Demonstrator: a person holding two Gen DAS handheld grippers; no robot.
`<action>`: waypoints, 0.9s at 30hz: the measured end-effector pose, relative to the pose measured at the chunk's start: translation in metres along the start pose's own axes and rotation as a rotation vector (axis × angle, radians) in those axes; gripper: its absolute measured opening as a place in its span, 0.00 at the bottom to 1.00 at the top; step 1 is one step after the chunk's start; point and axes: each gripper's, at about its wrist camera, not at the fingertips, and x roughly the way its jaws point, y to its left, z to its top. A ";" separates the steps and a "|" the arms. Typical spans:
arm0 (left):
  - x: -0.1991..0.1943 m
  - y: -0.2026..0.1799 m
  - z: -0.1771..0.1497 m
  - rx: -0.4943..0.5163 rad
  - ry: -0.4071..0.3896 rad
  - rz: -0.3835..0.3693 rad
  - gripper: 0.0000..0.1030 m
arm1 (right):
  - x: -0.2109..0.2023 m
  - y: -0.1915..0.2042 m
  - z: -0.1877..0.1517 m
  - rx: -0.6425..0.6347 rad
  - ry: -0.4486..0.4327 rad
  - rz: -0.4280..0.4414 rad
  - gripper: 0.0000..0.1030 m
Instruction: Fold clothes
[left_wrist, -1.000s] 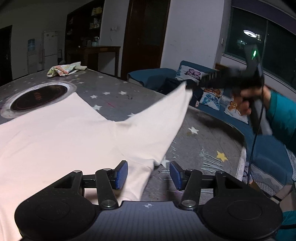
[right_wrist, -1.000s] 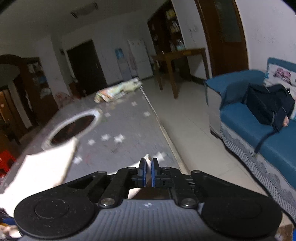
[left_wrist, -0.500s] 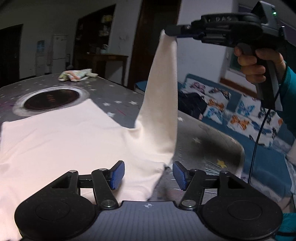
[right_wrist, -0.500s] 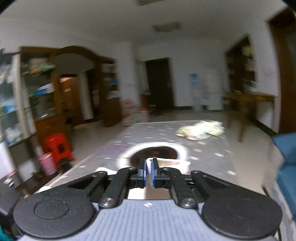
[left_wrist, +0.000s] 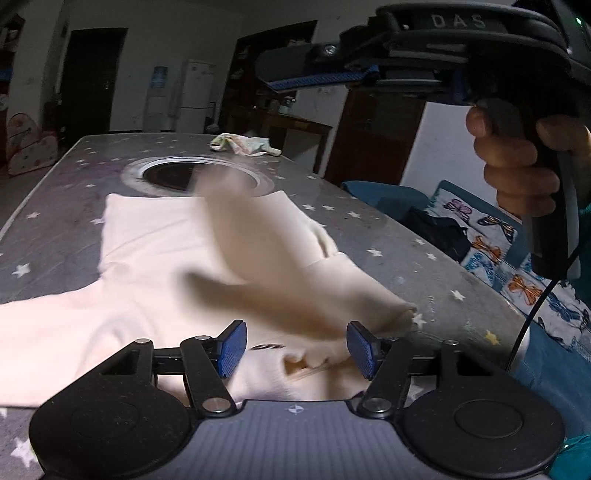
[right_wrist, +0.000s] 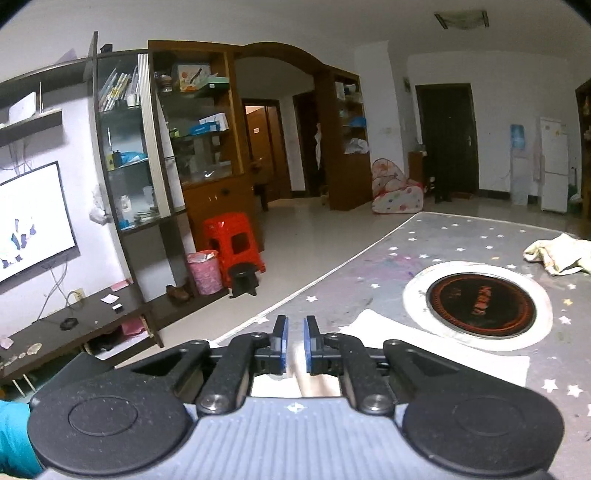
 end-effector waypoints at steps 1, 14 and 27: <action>-0.001 0.002 0.000 -0.004 -0.001 0.003 0.62 | -0.002 0.001 0.000 -0.008 0.001 0.001 0.07; -0.008 0.024 0.013 -0.036 -0.069 0.117 0.62 | -0.042 -0.056 -0.029 -0.041 0.200 -0.298 0.12; 0.000 0.040 0.007 -0.025 -0.027 0.228 0.44 | -0.003 -0.070 -0.095 -0.055 0.348 -0.284 0.19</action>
